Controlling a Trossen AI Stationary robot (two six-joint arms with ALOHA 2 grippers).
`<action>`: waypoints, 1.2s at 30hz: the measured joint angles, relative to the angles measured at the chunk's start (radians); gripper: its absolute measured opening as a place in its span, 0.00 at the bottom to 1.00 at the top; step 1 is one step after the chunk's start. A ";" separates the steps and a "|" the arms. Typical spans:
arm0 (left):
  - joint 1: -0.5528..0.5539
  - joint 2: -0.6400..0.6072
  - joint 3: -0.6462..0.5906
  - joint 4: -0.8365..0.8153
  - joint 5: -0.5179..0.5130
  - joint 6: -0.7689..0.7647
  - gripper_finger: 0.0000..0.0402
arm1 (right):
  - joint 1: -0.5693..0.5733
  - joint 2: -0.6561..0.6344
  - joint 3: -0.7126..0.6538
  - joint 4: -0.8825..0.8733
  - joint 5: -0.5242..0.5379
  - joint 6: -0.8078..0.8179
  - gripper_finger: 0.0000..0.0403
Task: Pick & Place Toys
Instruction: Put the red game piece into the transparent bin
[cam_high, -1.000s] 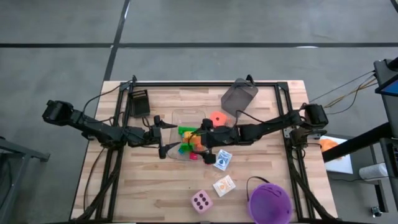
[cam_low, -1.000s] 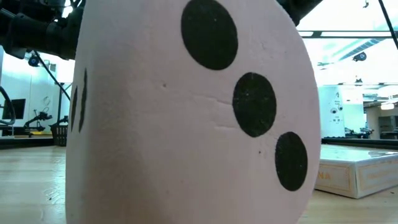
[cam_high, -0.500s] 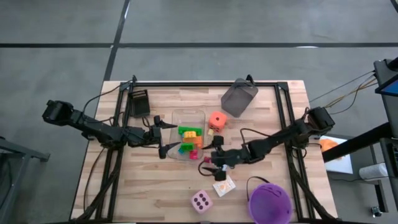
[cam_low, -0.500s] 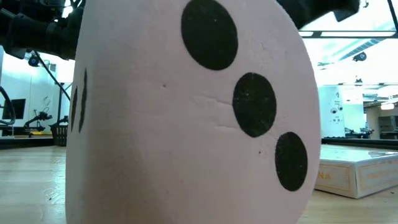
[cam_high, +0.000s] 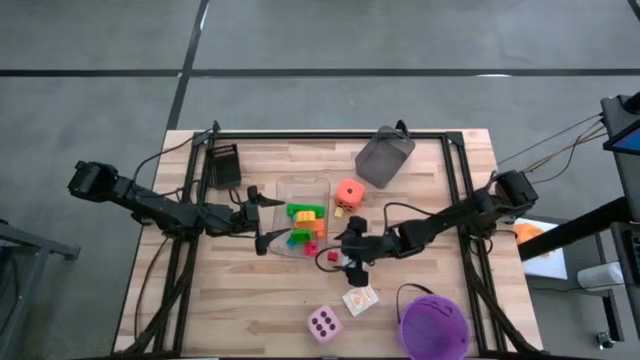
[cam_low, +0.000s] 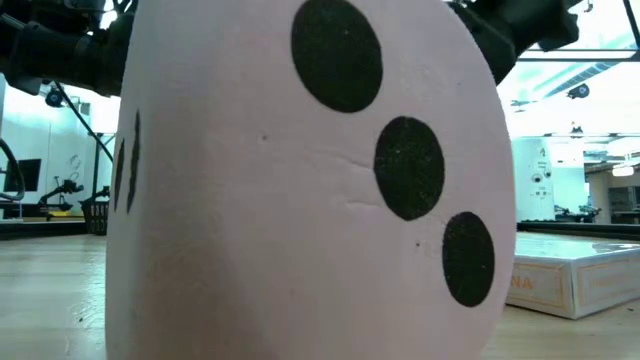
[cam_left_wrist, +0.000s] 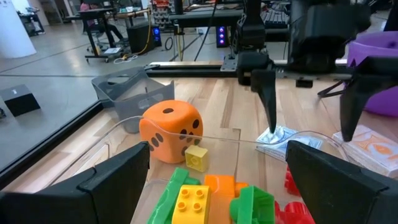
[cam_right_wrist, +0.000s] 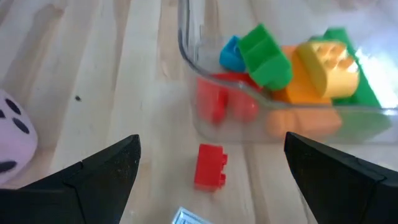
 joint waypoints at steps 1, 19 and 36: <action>0.000 0.000 0.000 0.000 0.000 0.000 0.94 | -0.005 0.009 0.000 -0.002 -0.011 0.006 0.98; 0.000 0.000 0.000 -0.005 0.000 0.001 0.94 | -0.057 0.144 0.048 -0.020 -0.089 0.036 0.98; 0.000 0.000 0.000 -0.011 0.000 0.001 0.94 | -0.058 0.183 0.108 -0.125 -0.089 0.039 0.57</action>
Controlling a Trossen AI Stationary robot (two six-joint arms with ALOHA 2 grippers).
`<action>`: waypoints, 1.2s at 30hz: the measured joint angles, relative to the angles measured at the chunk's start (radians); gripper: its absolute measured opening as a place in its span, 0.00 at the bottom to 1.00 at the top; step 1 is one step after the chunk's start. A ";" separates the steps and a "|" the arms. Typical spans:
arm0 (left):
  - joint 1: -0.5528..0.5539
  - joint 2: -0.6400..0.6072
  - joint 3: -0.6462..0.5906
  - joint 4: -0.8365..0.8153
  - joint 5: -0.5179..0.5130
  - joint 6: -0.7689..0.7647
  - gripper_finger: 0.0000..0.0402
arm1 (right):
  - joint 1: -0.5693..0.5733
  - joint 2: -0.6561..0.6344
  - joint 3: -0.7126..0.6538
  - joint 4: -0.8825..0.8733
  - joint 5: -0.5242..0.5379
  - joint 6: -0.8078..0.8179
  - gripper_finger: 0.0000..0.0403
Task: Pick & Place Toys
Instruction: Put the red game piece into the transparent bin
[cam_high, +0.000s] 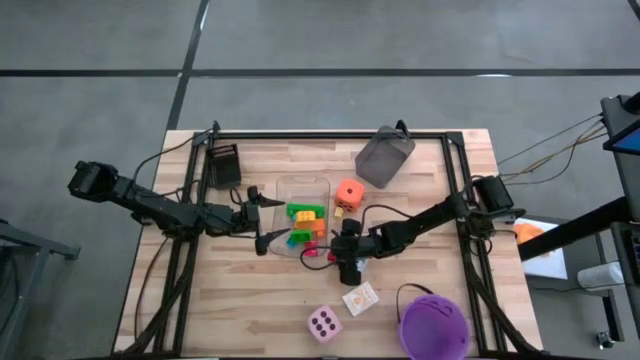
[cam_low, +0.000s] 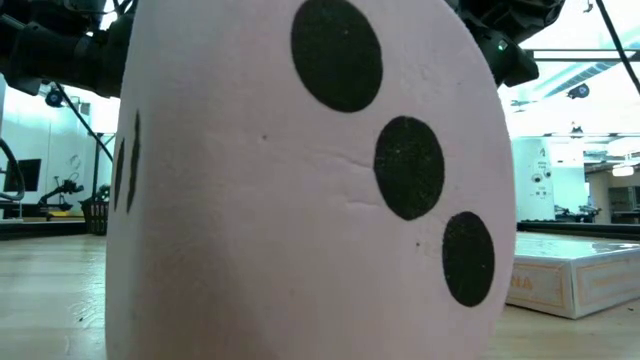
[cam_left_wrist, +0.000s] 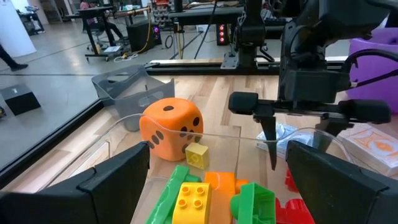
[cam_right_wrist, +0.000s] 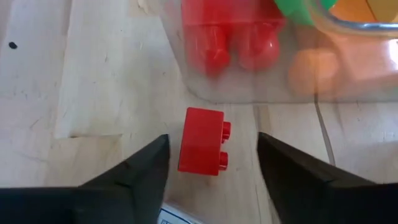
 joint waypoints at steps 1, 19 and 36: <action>0.000 0.000 0.000 0.000 0.000 0.000 0.94 | -0.001 0.000 0.000 0.000 0.000 0.000 0.53; 0.000 0.000 0.000 -0.002 0.000 0.000 0.94 | -0.001 -0.034 -0.001 -0.109 0.030 -0.029 0.20; 0.000 0.000 0.000 -0.006 0.000 -0.002 0.94 | 0.034 -0.186 -0.021 -0.234 0.194 -0.049 0.20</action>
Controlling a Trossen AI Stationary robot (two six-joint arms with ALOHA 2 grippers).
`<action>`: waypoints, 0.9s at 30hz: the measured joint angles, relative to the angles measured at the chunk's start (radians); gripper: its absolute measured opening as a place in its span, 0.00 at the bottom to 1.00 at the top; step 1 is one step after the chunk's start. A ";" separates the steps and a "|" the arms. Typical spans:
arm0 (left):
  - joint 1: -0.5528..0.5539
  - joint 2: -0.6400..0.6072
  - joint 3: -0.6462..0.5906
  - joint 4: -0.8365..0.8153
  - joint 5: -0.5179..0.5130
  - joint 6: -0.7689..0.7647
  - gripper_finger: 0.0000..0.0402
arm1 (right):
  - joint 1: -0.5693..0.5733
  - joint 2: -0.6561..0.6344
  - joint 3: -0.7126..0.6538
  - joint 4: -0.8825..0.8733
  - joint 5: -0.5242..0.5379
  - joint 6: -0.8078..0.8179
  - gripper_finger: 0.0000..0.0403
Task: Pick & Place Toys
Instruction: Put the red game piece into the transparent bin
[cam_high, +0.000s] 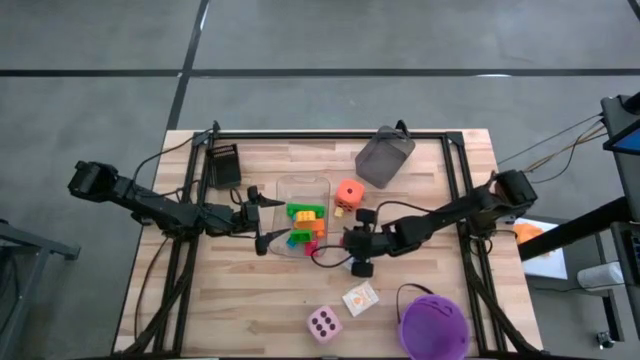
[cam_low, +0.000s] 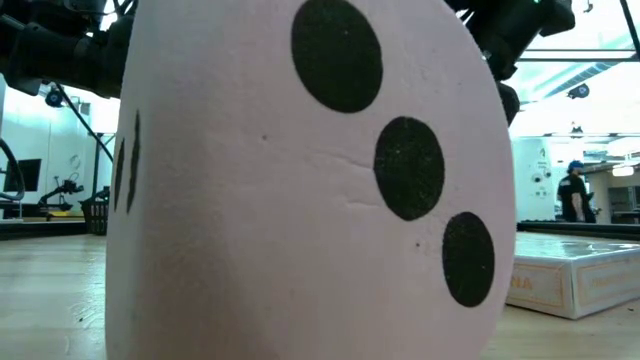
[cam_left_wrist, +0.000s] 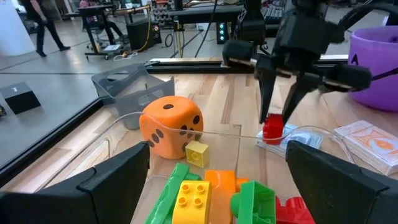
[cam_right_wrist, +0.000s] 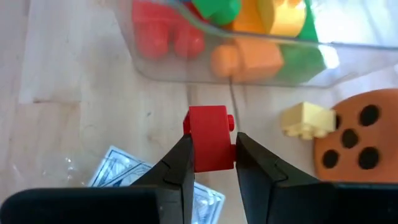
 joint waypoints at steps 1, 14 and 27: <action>0.000 0.000 0.000 0.000 0.000 0.000 0.94 | 0.000 -0.010 -0.007 0.012 0.003 -0.010 0.20; 0.000 0.000 0.000 0.000 0.000 -0.002 0.94 | -0.001 -0.203 -0.208 0.525 -0.098 -0.204 0.20; 0.000 0.000 0.000 0.012 0.000 -0.003 0.94 | -0.153 -0.117 -0.205 0.740 -0.244 -0.239 0.20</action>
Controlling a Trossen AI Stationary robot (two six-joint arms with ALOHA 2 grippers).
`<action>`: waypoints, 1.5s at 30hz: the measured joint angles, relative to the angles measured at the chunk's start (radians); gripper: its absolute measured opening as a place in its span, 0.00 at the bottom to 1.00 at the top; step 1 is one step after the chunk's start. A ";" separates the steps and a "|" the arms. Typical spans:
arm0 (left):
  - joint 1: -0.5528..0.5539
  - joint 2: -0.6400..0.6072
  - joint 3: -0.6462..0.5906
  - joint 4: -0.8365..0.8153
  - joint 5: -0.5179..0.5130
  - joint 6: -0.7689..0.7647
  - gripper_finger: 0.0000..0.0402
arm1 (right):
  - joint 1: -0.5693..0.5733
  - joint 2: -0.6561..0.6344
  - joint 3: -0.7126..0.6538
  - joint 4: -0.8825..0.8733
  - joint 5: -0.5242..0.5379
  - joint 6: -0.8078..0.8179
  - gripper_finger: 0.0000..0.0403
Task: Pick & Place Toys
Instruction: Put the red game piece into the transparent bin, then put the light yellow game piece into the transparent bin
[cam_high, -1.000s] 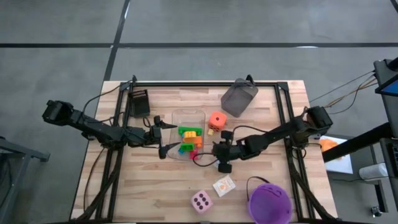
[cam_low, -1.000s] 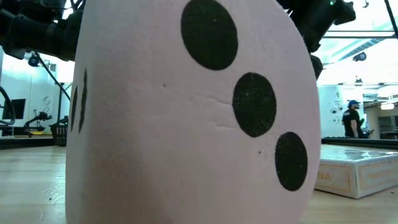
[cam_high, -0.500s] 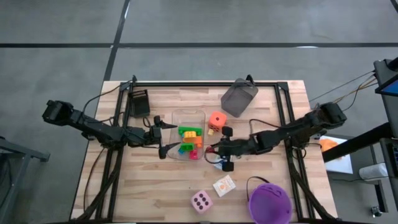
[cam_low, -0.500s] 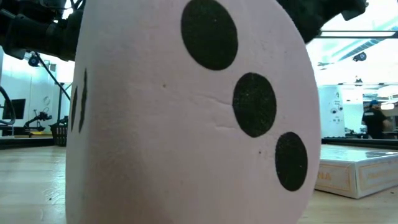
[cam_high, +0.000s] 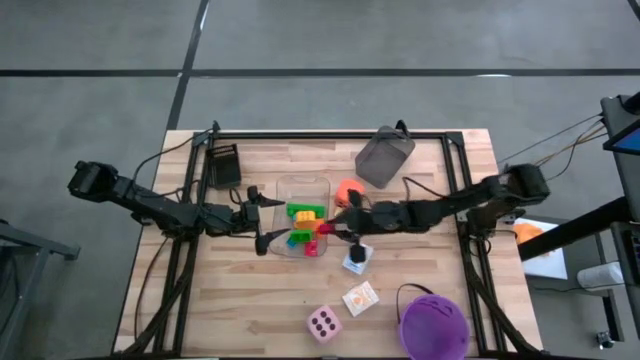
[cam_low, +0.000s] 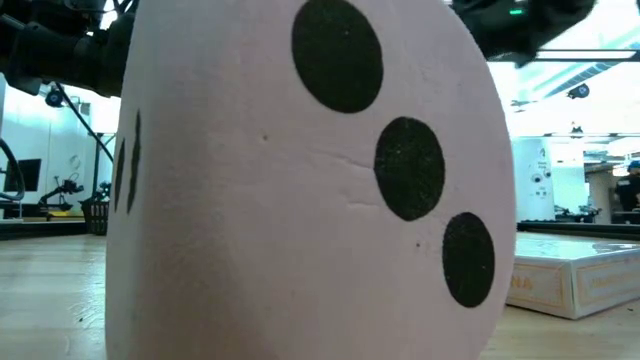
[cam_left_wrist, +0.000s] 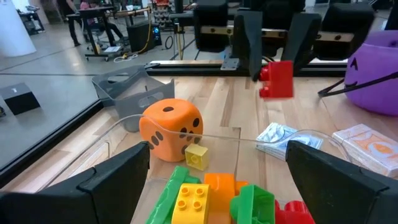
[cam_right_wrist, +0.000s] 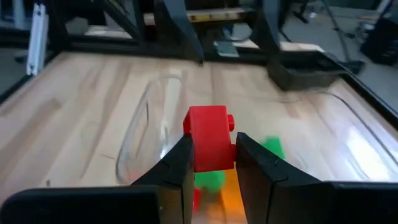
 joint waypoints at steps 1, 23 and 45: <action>0.000 0.000 0.000 0.000 0.000 0.001 0.94 | -0.011 0.025 0.020 -0.003 -0.020 -0.002 0.20; 0.000 0.025 0.000 -0.007 -0.004 0.004 0.94 | -0.048 0.274 0.294 -0.259 0.018 -0.003 0.79; 0.001 0.025 0.000 -0.010 -0.004 0.003 0.94 | 0.013 0.109 0.255 -0.753 0.268 0.156 0.81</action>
